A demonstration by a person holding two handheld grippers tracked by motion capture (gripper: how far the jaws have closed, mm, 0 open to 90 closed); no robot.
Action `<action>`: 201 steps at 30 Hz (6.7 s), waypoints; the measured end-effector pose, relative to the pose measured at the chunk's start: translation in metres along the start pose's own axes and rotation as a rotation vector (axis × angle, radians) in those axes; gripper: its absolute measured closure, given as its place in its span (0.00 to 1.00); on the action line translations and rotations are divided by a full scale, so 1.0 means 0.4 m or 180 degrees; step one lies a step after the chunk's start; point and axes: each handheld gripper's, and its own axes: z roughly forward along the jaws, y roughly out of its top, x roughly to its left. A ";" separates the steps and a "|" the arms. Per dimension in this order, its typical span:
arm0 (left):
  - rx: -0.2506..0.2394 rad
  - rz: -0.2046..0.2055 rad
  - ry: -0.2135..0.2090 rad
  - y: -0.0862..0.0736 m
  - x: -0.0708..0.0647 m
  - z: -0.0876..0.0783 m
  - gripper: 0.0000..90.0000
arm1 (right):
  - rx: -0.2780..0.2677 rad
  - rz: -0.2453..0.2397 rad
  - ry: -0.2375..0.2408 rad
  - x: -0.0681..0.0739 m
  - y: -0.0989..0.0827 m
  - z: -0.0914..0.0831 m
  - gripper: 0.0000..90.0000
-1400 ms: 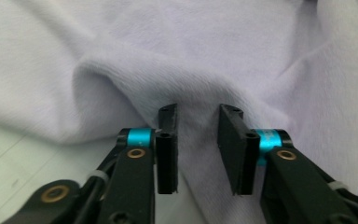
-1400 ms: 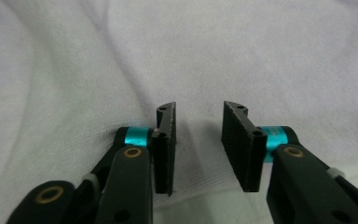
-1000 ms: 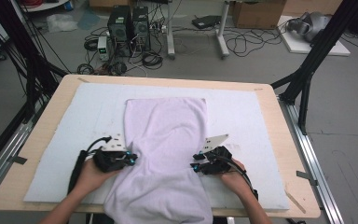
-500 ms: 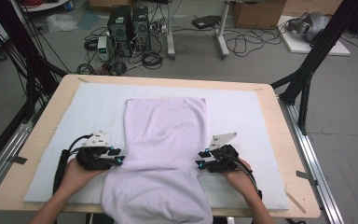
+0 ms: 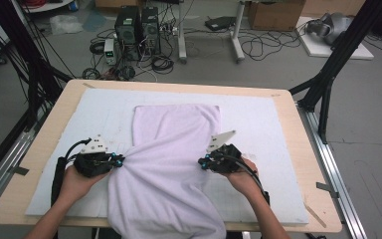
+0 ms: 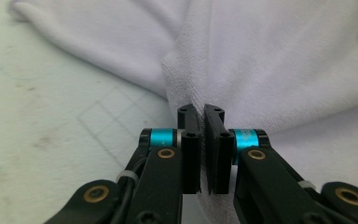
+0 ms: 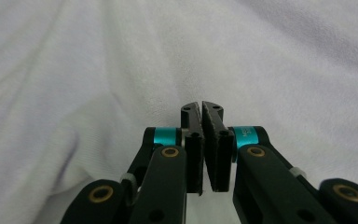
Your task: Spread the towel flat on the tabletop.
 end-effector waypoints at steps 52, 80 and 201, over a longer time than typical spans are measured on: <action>0.0040 -0.0204 0.0044 -0.037 0.007 0.037 0.79 | -0.0313 -0.0124 0.0021 0.061 0.002 -0.012 0.82; -0.0002 -0.0165 -0.0074 -0.058 -0.001 -0.011 0.70 | -0.0336 0.0054 0.0341 0.100 -0.122 -0.126 0.87; -0.0147 -0.0540 0.0138 0.026 0.059 0.121 0.76 | -0.0073 0.0240 0.0003 0.009 -0.138 -0.008 0.71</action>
